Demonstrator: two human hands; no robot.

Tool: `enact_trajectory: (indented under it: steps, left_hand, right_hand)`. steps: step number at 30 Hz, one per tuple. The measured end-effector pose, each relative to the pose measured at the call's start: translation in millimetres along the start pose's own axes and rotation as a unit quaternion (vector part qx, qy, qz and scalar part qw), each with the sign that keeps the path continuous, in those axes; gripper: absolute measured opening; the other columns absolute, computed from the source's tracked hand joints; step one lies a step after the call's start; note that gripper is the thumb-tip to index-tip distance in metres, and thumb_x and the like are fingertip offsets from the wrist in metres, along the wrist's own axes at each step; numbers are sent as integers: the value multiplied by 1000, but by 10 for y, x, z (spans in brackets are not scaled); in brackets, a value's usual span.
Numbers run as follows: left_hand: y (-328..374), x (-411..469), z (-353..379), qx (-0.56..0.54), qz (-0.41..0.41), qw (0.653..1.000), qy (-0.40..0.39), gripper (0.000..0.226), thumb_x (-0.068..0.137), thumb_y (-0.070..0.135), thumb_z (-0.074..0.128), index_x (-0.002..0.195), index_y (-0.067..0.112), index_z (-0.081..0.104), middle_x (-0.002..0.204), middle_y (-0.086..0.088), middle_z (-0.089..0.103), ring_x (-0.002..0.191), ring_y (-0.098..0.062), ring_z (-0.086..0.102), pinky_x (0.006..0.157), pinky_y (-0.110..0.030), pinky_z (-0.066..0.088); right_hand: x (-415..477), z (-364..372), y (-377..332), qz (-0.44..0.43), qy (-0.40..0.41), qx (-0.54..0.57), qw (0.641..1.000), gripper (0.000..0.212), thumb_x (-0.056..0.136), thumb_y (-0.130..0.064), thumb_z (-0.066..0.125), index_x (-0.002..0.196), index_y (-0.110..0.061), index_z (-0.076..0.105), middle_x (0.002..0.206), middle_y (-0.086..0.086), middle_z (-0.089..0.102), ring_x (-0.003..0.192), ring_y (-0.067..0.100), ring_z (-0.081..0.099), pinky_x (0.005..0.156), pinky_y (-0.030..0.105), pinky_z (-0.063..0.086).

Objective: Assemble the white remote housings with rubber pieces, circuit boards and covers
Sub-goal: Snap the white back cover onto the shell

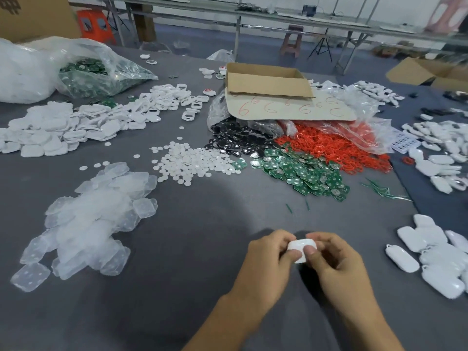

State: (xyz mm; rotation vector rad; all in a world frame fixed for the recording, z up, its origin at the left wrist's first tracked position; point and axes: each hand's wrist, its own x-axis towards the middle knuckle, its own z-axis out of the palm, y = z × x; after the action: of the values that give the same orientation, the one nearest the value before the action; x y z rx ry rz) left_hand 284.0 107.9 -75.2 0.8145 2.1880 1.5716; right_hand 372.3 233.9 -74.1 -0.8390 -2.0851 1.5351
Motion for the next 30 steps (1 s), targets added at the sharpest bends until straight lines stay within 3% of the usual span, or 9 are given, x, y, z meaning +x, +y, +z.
enact_trajectory:
  steps: [4,8,12,15,17,19,22,27,30]
  left_hand:
    - [124,120,598,95,102,989,-53,40,94,8,60,131,24,61,125,2,64,116,-13,54,101,-26,44]
    - [242,239,1103,162,175,967,-86,41,97,9,50,136,17,58,128,-3,56,121,-21,45,104,-30,41]
    - [369,385,1344,190,244,936,-169,47,92,-2,53,137,9,55,138,-10,57,114,-32,48,106,-36,40]
    - [409,475,1236,140,204,950,-190,42,98,3,50,140,9,53,137,-14,58,115,-36,50,106,-41,41]
    - [396,498,1003,83,152,971,-168,40,102,7,48,140,15,54,129,-12,64,115,-30,57,103,-38,45]
    - [351,525,654,30,96,986,-133,38,104,9,45,136,25,56,113,-3,70,93,-16,65,88,-27,51]
    - [263,562,45,-7,56,997,-52,27,106,15,45,122,27,63,92,8,71,62,6,57,68,-12,46]
    - [-119,285,-1028,37,0,985,167,17,104,20,55,103,30,67,74,18,69,65,3,62,65,-10,44]
    - [-352,-27,-1642,112,-41,940,320,12,100,22,61,99,33,66,81,19,69,79,2,64,71,-10,46]
  right_hand:
    - [-23,-351,156,10,168,-117,979,18,91,-21,68,95,-38,68,85,-24,72,81,-6,66,74,25,49]
    - [33,-673,277,40,278,-148,948,13,90,-26,67,88,-39,68,84,-17,70,79,-6,63,73,19,44]
    - [133,-928,361,82,363,-147,916,21,90,-29,69,110,-25,71,95,1,71,77,16,62,85,29,44]
    - [150,-934,361,56,422,-153,892,24,92,-24,69,115,-18,69,96,10,68,79,26,62,83,31,45]
    - [133,-810,316,9,447,-132,885,22,94,-22,67,115,-16,68,93,12,67,74,8,62,79,21,46]
    - [163,-590,218,-13,425,-94,900,16,97,-21,64,111,-17,69,85,14,69,71,-3,61,80,15,48]
    - [281,-113,-71,-38,322,-62,944,7,94,-20,66,91,-16,71,68,6,70,62,-4,64,73,10,49]
    - [312,933,-528,-63,99,11,993,16,84,-26,77,71,-18,72,50,-2,64,45,-4,54,53,10,45]
    - [215,1490,-597,-78,-19,-8,997,8,84,-32,77,78,-29,73,63,-12,67,56,0,60,58,14,46]
